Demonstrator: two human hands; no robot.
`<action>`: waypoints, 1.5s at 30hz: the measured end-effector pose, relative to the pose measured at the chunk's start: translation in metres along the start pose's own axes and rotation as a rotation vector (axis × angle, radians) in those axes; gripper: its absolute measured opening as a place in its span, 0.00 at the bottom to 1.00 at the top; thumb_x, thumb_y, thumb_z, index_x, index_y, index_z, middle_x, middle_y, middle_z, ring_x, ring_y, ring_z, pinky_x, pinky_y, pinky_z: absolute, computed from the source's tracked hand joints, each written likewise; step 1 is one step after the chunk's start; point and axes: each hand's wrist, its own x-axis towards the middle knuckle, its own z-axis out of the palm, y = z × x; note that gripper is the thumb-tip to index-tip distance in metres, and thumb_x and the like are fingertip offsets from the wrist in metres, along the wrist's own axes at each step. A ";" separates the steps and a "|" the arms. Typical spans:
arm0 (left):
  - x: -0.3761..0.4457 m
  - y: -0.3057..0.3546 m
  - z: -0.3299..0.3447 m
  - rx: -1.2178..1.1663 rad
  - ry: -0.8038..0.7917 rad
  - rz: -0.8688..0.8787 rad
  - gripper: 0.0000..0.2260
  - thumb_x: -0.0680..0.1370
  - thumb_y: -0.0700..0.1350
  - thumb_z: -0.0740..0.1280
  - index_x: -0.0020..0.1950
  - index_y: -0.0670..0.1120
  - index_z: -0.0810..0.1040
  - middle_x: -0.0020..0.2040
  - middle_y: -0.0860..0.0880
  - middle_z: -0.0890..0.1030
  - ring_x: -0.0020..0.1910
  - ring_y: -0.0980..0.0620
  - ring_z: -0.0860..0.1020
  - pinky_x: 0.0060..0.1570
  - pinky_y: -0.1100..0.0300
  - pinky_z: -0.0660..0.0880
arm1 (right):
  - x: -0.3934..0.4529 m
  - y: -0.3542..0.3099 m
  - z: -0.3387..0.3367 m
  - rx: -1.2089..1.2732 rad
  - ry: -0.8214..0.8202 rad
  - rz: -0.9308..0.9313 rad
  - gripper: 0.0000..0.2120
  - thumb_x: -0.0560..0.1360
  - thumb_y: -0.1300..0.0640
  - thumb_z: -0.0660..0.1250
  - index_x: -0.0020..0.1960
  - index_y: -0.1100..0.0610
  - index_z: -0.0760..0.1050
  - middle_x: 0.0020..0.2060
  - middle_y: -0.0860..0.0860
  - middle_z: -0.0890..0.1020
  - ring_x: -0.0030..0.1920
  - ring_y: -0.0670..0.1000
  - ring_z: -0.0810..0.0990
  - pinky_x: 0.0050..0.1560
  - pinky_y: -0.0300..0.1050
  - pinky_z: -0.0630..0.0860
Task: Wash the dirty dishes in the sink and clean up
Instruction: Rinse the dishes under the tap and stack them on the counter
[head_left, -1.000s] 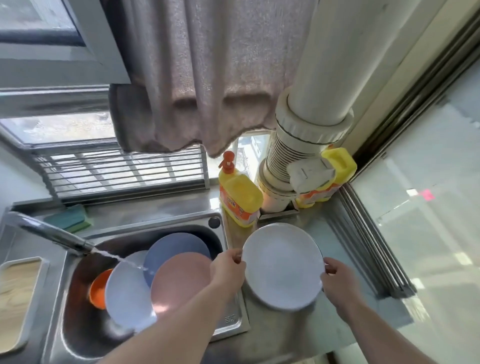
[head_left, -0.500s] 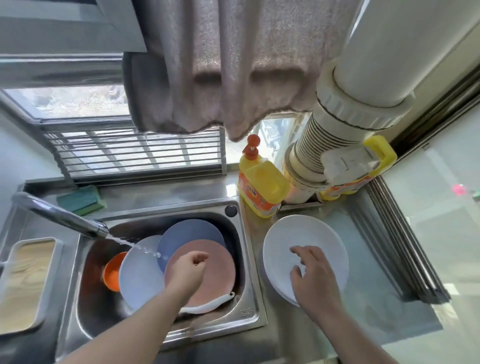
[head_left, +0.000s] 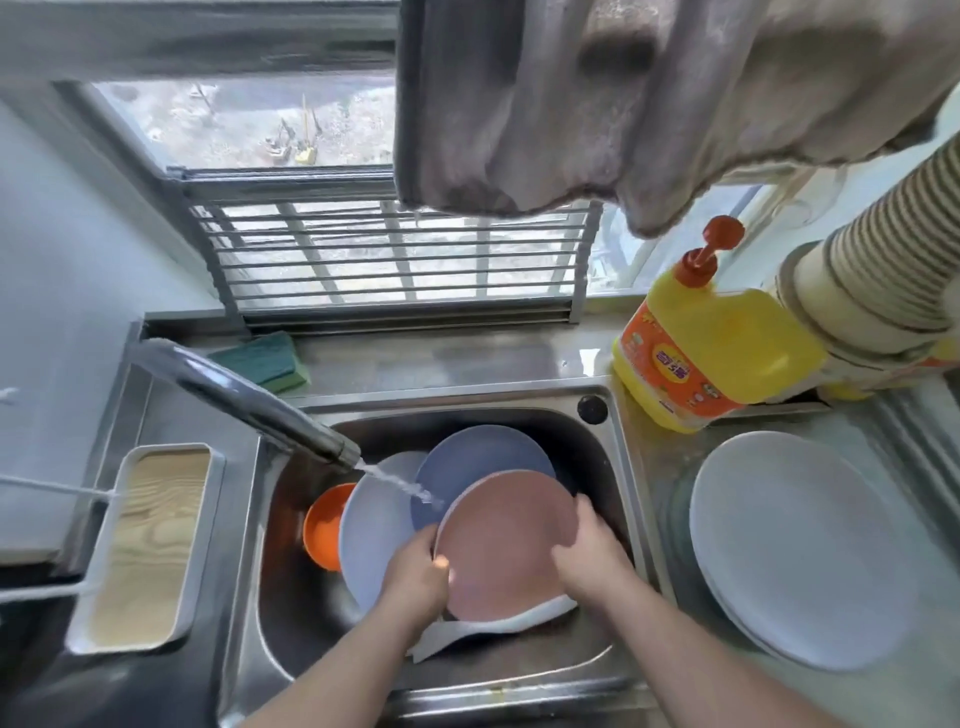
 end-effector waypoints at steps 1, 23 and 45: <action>-0.003 0.001 -0.007 0.011 -0.001 0.046 0.20 0.77 0.36 0.58 0.58 0.58 0.81 0.50 0.53 0.84 0.48 0.53 0.80 0.44 0.58 0.78 | -0.003 -0.002 0.000 0.027 0.014 0.016 0.43 0.75 0.57 0.64 0.85 0.47 0.47 0.77 0.54 0.68 0.73 0.59 0.72 0.72 0.55 0.71; -0.026 0.020 -0.093 -0.306 0.141 -0.091 0.08 0.84 0.51 0.64 0.60 0.50 0.77 0.52 0.47 0.82 0.51 0.46 0.81 0.49 0.44 0.84 | -0.044 -0.053 0.021 0.345 0.063 0.078 0.02 0.81 0.52 0.66 0.51 0.46 0.74 0.46 0.44 0.80 0.47 0.48 0.77 0.49 0.47 0.76; -0.046 0.025 -0.136 -0.832 -0.264 -0.435 0.34 0.81 0.73 0.53 0.79 0.53 0.69 0.79 0.41 0.68 0.73 0.31 0.71 0.70 0.38 0.70 | -0.091 -0.092 0.014 1.007 0.046 -0.138 0.18 0.76 0.70 0.73 0.55 0.47 0.83 0.49 0.52 0.88 0.54 0.59 0.85 0.56 0.61 0.84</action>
